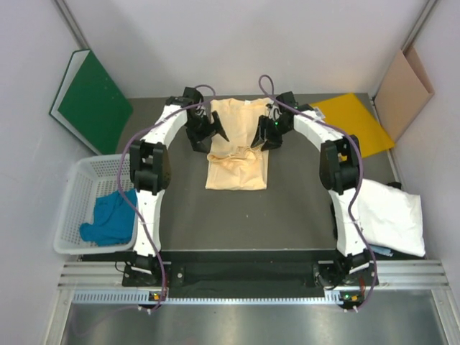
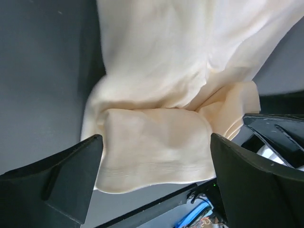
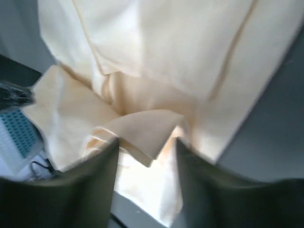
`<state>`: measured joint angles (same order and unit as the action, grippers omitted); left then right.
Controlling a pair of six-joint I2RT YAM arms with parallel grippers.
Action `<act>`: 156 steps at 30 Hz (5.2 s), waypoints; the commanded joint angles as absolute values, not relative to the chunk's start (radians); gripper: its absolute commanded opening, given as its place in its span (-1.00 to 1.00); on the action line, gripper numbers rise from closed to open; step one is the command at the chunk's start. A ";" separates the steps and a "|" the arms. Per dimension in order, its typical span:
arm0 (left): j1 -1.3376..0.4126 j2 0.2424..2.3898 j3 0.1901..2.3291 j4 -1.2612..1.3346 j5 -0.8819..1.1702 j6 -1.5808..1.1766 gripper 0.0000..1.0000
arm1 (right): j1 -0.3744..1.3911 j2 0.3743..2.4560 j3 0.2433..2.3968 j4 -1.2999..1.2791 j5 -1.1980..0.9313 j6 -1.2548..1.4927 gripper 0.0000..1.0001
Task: Fold and stack the t-shirts
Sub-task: Fold the tshirt
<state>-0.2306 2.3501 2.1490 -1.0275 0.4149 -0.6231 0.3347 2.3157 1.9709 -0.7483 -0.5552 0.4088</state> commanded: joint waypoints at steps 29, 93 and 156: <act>-0.127 2.075 1.628 -1.014 0.586 -0.311 0.87 | 0.319 1.993 1.536 -0.793 -0.546 0.445 0.18; -0.156 2.264 2.143 -0.583 0.429 -0.592 -1.00 | 0.258 2.341 2.203 -0.557 -0.577 0.428 -0.96; -0.091 2.189 1.885 -0.583 0.465 -0.543 0.98 | 0.304 2.208 1.702 -0.877 -0.348 0.201 -0.81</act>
